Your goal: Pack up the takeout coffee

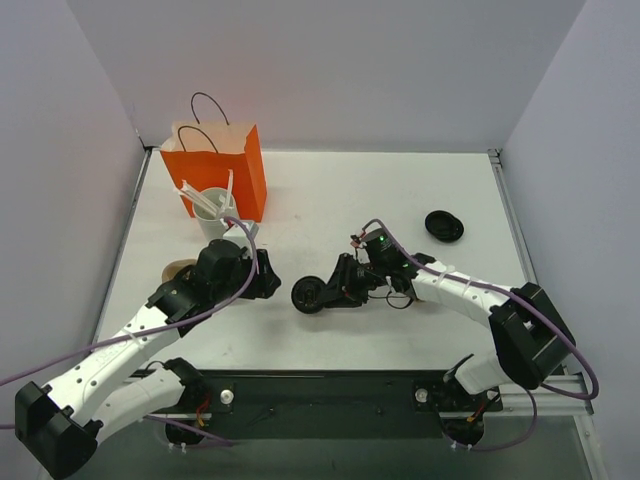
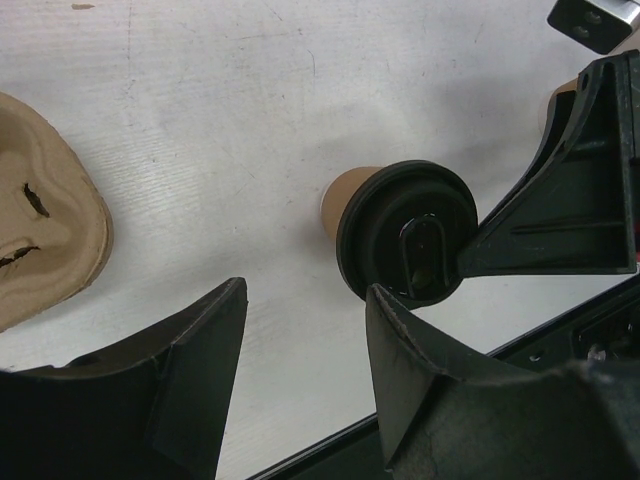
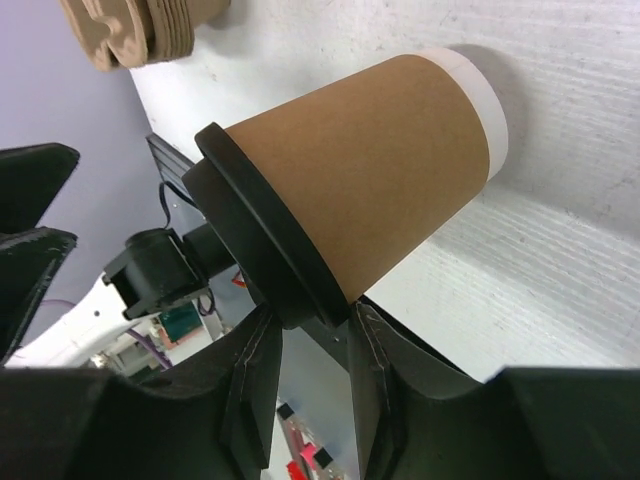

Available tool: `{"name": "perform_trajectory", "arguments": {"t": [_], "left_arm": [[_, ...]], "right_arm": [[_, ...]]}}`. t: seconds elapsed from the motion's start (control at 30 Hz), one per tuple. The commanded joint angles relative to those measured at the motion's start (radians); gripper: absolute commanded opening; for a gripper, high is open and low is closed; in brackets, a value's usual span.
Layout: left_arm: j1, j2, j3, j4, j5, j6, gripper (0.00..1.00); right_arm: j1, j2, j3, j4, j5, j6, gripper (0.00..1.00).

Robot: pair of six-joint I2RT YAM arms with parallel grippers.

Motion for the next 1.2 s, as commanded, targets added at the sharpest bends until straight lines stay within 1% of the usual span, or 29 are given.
{"name": "perform_trajectory", "arguments": {"t": [0.0,0.17,0.2,0.3,0.37,0.5,0.53,0.57,0.6,0.67,0.7,0.77,0.8,0.9,1.0,1.03,1.17], "left_arm": [[0.006,0.005,0.008,0.012,0.018,0.005,0.61],[0.006,0.015,0.009,0.023,0.026,0.0,0.6],[0.006,0.022,0.009,0.027,0.026,0.0,0.61],[0.006,0.039,0.012,0.032,0.024,0.002,0.61],[0.007,0.051,0.017,0.036,0.021,0.002,0.6],[0.007,0.085,0.021,0.073,0.039,-0.011,0.59],[0.007,0.088,0.014,0.088,0.085,-0.017,0.58],[0.009,0.091,0.006,0.127,0.101,-0.023,0.56],[0.007,0.097,0.0,0.148,0.113,-0.041,0.55],[0.007,0.102,-0.032,0.225,0.151,-0.06,0.53],[0.009,0.111,-0.041,0.249,0.165,-0.075,0.53],[0.009,0.126,-0.058,0.303,0.184,-0.087,0.5],[0.009,0.148,-0.061,0.319,0.184,-0.095,0.5],[0.009,0.194,-0.069,0.366,0.188,-0.106,0.47],[0.009,0.235,-0.069,0.401,0.19,-0.11,0.44],[0.01,0.242,-0.069,0.408,0.188,-0.109,0.44],[0.009,0.271,-0.075,0.426,0.171,-0.11,0.44]], "right_arm": [[-0.035,-0.004,-0.04,0.074,-0.018,0.075,0.34],[-0.067,-0.034,-0.054,0.084,-0.027,0.086,0.46],[-0.073,-0.04,-0.054,0.084,-0.033,0.087,0.49],[-0.089,-0.07,-0.043,0.063,-0.029,0.066,0.54],[-0.096,-0.097,-0.016,0.002,-0.012,0.025,0.55],[-0.098,-0.132,0.035,-0.161,0.069,-0.043,0.56],[-0.098,-0.143,0.046,-0.179,0.086,-0.058,0.56],[-0.096,-0.148,0.058,-0.204,0.106,-0.089,0.55],[-0.096,-0.152,0.086,-0.245,0.123,-0.107,0.49],[-0.089,-0.157,0.112,-0.271,0.157,-0.139,0.42],[-0.084,-0.157,0.132,-0.287,0.163,-0.173,0.35],[-0.072,-0.14,0.182,-0.287,0.168,-0.21,0.3],[-0.055,-0.13,0.199,-0.287,0.171,-0.236,0.22],[-0.02,-0.061,0.265,-0.29,0.166,-0.271,0.09],[0.017,0.013,0.322,-0.288,0.165,-0.305,0.05],[0.022,0.048,0.333,-0.29,0.162,-0.305,0.04],[0.045,0.104,0.362,-0.278,0.177,-0.305,0.03]]}}
